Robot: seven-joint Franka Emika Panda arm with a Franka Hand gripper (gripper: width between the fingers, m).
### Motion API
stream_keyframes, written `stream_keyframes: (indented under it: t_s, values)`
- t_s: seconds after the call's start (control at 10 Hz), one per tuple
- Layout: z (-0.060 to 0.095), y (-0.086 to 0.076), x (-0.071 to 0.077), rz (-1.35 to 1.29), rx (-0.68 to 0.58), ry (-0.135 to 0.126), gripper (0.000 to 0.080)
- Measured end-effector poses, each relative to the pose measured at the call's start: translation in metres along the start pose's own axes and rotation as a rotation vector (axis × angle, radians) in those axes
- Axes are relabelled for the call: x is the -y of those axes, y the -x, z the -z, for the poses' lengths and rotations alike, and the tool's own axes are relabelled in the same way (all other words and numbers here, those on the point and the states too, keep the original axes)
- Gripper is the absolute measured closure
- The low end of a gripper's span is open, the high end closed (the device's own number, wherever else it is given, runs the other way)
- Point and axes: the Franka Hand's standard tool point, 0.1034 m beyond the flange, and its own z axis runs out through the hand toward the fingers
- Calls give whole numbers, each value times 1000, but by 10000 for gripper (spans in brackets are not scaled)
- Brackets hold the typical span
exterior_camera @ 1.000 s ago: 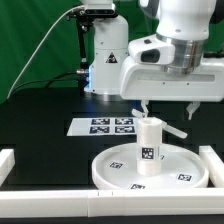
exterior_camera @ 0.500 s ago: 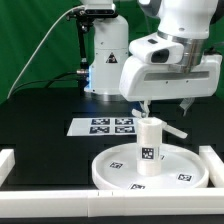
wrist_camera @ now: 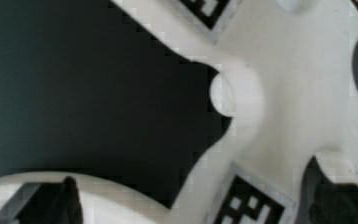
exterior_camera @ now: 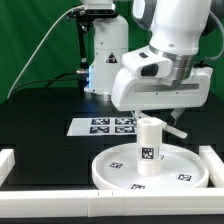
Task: Assemble round table
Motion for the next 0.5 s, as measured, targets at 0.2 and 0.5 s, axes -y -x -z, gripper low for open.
stream_keyframes:
  t_s: [0.2,0.5]
  values:
    - [5,-3,0,0,-13,0,406]
    - [8,-5,-3,7,-14,-2,437]
